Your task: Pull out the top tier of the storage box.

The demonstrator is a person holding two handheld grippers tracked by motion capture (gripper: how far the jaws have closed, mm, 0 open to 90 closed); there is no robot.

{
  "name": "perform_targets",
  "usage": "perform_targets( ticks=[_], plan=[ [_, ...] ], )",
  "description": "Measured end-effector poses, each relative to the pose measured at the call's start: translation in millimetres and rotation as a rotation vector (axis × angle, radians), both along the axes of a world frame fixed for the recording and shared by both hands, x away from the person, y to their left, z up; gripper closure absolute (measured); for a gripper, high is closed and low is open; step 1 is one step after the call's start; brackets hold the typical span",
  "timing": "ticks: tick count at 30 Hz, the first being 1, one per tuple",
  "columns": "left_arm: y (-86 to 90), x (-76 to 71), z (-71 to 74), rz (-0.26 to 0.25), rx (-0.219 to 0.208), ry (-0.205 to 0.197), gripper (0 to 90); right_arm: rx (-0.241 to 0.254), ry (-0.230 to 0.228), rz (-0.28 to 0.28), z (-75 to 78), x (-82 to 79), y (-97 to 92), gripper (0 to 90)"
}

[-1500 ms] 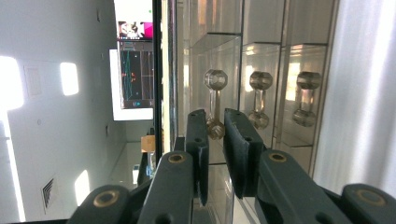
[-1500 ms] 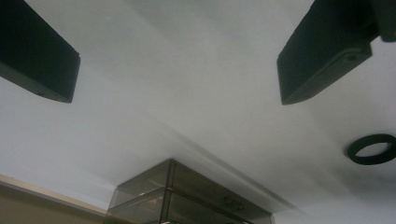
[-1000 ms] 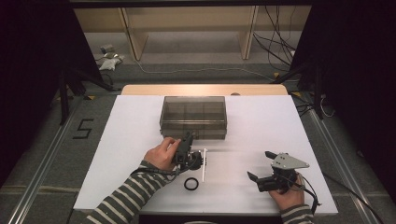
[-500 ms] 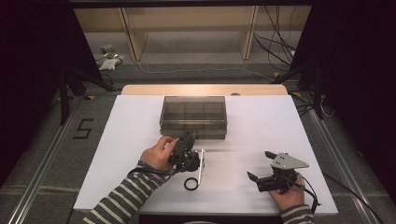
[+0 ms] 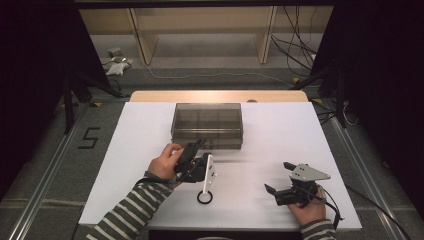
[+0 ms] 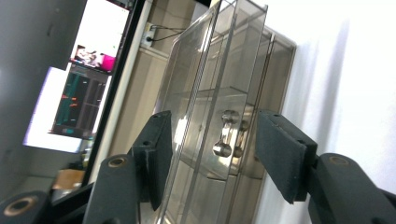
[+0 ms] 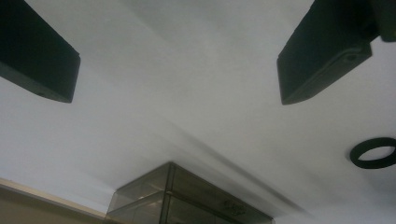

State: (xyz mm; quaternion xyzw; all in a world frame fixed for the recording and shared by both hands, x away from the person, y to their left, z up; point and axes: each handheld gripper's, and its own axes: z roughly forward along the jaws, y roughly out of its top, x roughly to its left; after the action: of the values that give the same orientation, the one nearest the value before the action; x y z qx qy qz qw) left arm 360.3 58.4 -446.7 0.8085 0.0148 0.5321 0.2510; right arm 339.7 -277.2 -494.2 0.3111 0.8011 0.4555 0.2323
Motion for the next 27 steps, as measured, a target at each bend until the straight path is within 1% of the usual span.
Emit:
perform_targets(
  ticks=[2,5,8,10,13,16,17,18,22,24,25,26,27],
  plan=[
    [1.8,1.6,2.5,0.004,-0.022,0.026,45.6,-0.001,0.001,0.001,-0.1,0.1,0.1,0.5],
    [4.8,2.6,5.8,-0.003,-0.053,0.056,45.2,-0.001,0.003,0.002,-0.1,0.2,0.2,0.5],
    [6.5,2.8,7.7,-0.011,-0.075,0.072,44.5,-0.002,0.002,0.002,-0.1,0.2,0.2,0.5],
    [7.5,2.7,8.7,-0.017,-0.078,0.081,44.0,-0.003,0.002,0.003,-0.2,0.3,0.3,0.5],
    [8.3,3.8,9.0,-0.006,-0.078,0.091,44.2,-0.003,0.002,0.003,-0.2,0.3,0.4,0.5],
    [10.3,5.6,10.9,-0.012,-0.1,0.126,44.1,-0.004,0.003,0.003,-0.2,0.2,0.4,0.5],
    [12.3,6.8,13.7,-0.023,-0.124,0.157,43.1,-0.003,0.002,0.004,-0.1,0.2,0.3,0.6],
    [12.3,6.8,13.7,-0.023,-0.124,0.157,42.3,-0.003,0.002,0.004,-0.1,0.2,0.3,0.6],
    [16.7,8.4,20.9,-0.046,-0.208,0.205,41.1,-0.002,0.0,0.004,-0.1,0.2,0.3,0.5],
    [20.3,10.1,26.5,-0.06,-0.265,0.245,40.5,-0.002,0.001,0.003,-0.1,0.1,0.2,0.6],
    [23.9,11.7,31.2,-0.073,-0.311,0.274,42.0,-0.002,0.0,0.004,-0.1,0.0,0.3,0.6],
    [23.9,11.7,31.2,-0.073,-0.311,0.274,43.4,-0.002,0.0,0.004,-0.1,0.0,0.3,0.6],
    [26.1,12.3,33.5,-0.08,-0.333,0.279,44.5,-0.002,0.001,0.004,-0.1,0.0,0.3,0.5]
  ],
)
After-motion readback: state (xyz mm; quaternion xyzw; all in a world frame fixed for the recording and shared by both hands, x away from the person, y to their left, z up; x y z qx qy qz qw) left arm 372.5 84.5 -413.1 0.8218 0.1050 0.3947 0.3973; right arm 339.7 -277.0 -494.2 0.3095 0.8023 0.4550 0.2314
